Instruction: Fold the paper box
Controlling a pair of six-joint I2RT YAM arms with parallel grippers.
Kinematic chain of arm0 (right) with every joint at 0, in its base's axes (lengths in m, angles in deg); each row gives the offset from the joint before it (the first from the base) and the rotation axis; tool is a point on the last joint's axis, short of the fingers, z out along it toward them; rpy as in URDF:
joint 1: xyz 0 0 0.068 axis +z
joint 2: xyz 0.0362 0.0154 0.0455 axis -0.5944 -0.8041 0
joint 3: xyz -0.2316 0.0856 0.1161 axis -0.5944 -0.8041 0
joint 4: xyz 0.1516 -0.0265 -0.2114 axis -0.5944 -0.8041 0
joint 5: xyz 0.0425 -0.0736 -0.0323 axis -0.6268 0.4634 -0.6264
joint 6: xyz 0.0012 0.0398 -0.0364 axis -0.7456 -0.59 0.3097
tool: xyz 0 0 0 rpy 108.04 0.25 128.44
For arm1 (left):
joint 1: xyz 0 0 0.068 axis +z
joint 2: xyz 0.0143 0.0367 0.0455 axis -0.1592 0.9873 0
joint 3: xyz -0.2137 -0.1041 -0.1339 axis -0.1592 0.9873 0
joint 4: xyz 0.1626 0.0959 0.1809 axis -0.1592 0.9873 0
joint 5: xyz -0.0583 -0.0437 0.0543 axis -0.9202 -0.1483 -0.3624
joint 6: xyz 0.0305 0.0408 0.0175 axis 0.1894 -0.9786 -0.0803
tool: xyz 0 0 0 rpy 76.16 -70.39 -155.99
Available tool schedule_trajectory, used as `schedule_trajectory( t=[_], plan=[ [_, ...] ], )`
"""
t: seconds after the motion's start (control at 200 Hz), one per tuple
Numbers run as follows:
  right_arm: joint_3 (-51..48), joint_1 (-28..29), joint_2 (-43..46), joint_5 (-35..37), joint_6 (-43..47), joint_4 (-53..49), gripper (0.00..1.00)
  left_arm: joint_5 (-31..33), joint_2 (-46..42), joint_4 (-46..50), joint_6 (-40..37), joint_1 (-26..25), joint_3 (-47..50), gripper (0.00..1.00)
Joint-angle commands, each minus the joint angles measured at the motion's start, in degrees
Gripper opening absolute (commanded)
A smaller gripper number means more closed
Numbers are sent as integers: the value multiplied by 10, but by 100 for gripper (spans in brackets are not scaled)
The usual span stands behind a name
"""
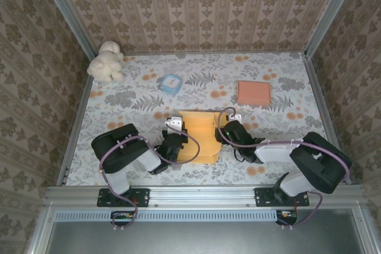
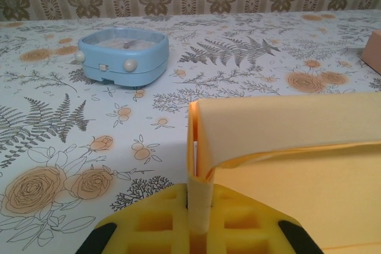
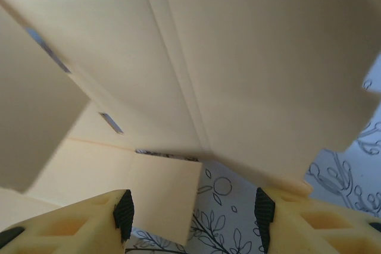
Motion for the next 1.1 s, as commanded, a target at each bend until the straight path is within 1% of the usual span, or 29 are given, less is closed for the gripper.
schedule_trajectory(
  t=[0.0, 0.19, 0.24, 0.575, 0.75, 0.865, 0.93, 1.0, 1.095],
  plan=[
    [11, -3, -28, -42, -23, 29, 59, -4, -8, 12, 13, -4, -7, 2],
    [15, -2, -60, -108, -35, 109, 59, -4, -7, 13, 14, -6, -9, 2],
    [15, 1, -62, -117, -32, 125, 58, -1, -6, 14, 12, -8, -10, 2],
    [22, 73, -46, -76, 16, 152, 56, 6, 0, 14, 12, -11, -12, 2],
    [46, 98, -94, -73, 14, 161, 56, 4, 4, 12, 16, -14, -15, 2],
    [59, 105, -132, -79, 9, 176, 56, 4, 1, 12, 17, -17, -13, 2],
    [60, 106, -139, -79, 7, 182, 56, 7, -2, 12, 14, -17, -10, 2],
    [56, 108, -128, -77, 9, 179, 56, 13, -6, 12, 13, -17, -7, 2],
    [46, 112, -89, -65, 19, 154, 56, 19, -11, 13, 9, -17, -3, 2]
  ],
)
